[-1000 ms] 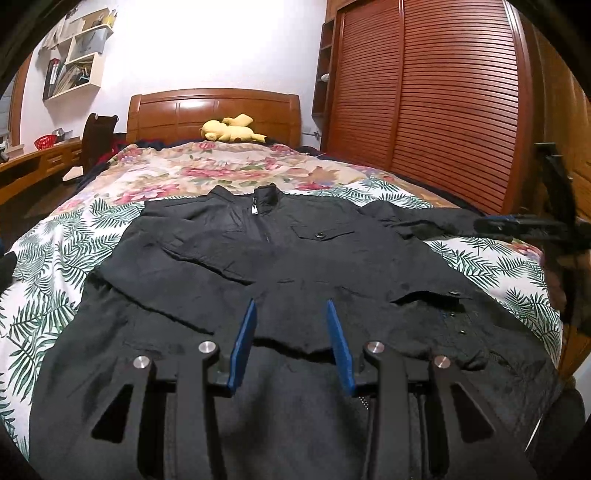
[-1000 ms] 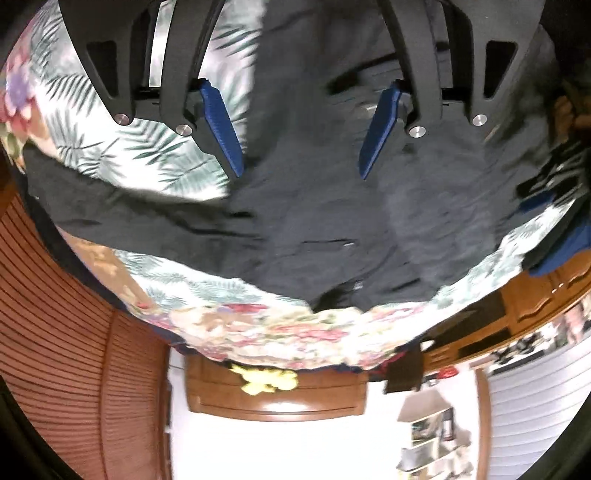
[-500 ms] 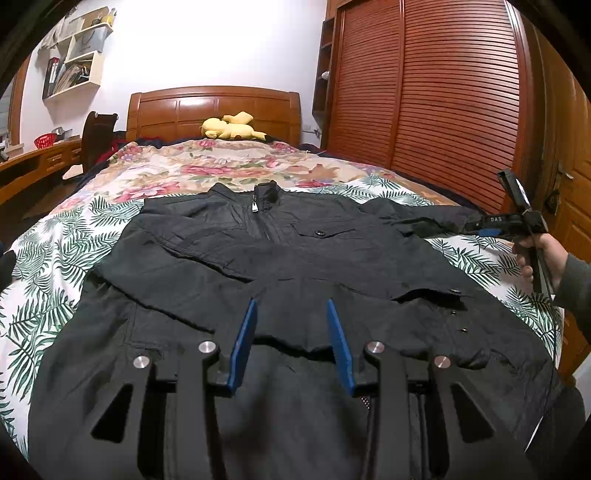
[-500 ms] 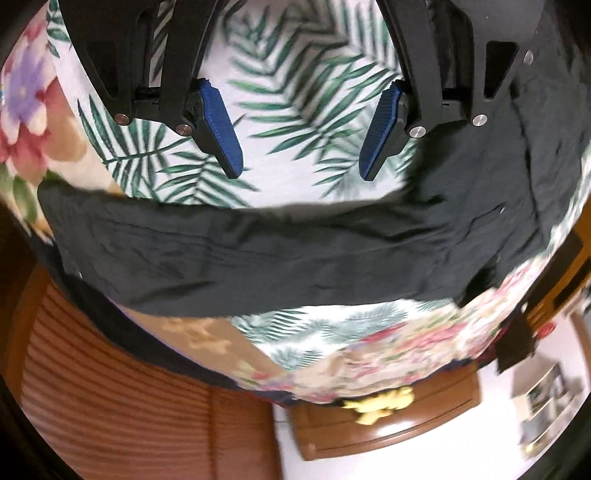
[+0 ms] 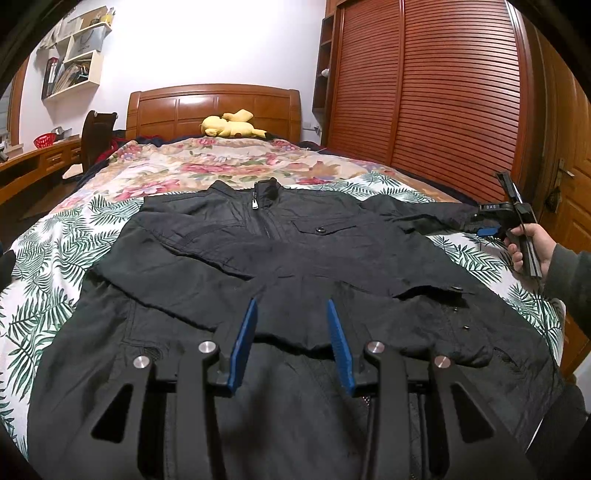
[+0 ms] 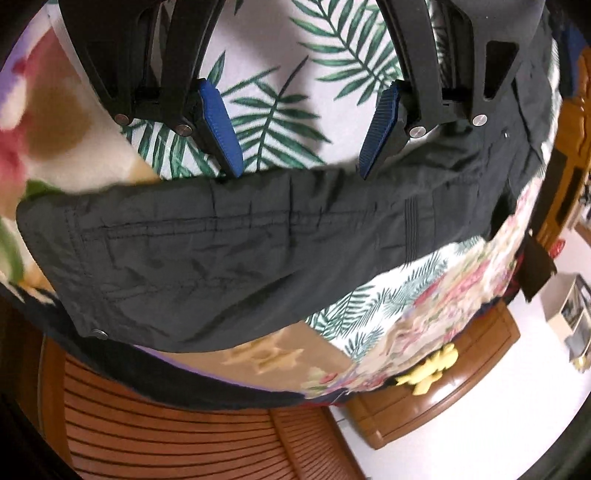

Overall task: Fold large clothes
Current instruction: 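Grasp the other jacket sleeve with the right tool, then fold the held sleeve across the jacket body and open the right tool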

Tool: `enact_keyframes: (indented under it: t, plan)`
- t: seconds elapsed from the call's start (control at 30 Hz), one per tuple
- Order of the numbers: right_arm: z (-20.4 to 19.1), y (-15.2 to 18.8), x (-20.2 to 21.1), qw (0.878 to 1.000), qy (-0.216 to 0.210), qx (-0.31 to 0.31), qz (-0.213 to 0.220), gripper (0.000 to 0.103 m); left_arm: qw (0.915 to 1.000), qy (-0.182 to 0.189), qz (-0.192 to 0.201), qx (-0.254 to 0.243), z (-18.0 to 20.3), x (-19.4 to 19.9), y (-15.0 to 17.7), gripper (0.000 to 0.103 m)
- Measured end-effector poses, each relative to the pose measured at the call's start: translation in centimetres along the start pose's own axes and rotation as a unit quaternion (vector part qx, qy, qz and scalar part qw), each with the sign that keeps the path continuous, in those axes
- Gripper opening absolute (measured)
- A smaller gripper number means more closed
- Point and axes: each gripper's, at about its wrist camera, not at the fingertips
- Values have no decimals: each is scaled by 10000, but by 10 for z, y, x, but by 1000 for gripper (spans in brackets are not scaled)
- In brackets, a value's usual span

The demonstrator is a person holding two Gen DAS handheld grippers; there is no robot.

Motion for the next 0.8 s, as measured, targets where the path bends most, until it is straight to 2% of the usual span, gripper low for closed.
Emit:
enact_keyframes:
  t: [0.17, 0.23, 0.27, 0.3, 0.33, 0.37, 0.4, 0.5, 0.63, 0.8]
  plan:
    - [2, -11, -11, 9997, 104, -241, -19, 67, 10000, -9, -5, -12, -1, 0, 1, 38]
    - [-1, -15, -15, 9993, 311, -210, 0, 62, 10000, -15, -11, -17, -1, 0, 2, 38]
    - [-4, -17, -18, 9989, 460, -121, 27, 53, 10000, -16, -11, -19, -1, 0, 2, 38]
    - [-6, -19, -20, 9979, 648, -14, 45, 37, 10000, -15, -10, -18, -1, -1, 2, 38]
    - [-7, -21, -21, 9972, 750, 29, 44, 27, 10000, -14, -9, -18, -1, -1, 2, 38]
    - [-5, -23, -22, 9969, 790, 46, 49, 11, 10000, -12, -11, -19, -1, -1, 2, 38]
    - [-4, -26, -21, 9971, 758, 68, 48, 7, 10000, -10, -13, -20, -1, -1, 2, 38]
    - [-12, -30, -13, 9959, 825, 316, 182, 2, 10000, -10, -13, -23, -1, -1, 2, 38]
    - [-32, -37, 23, 9920, 755, 654, 775, 1, 10000, -10, -14, -34, -1, -1, 2, 38]
    - [-69, -42, 72, 9829, 440, 1165, 1354, 0, 10000, -4, -10, -44, -1, -1, 2, 38]
Point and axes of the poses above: each gripper's, at about its wrist camera, not at the fingertips, and x roughly against the way its jaws point, z to its right, y to its underside, and after that the axes turned 15 degrees about y, right-handed
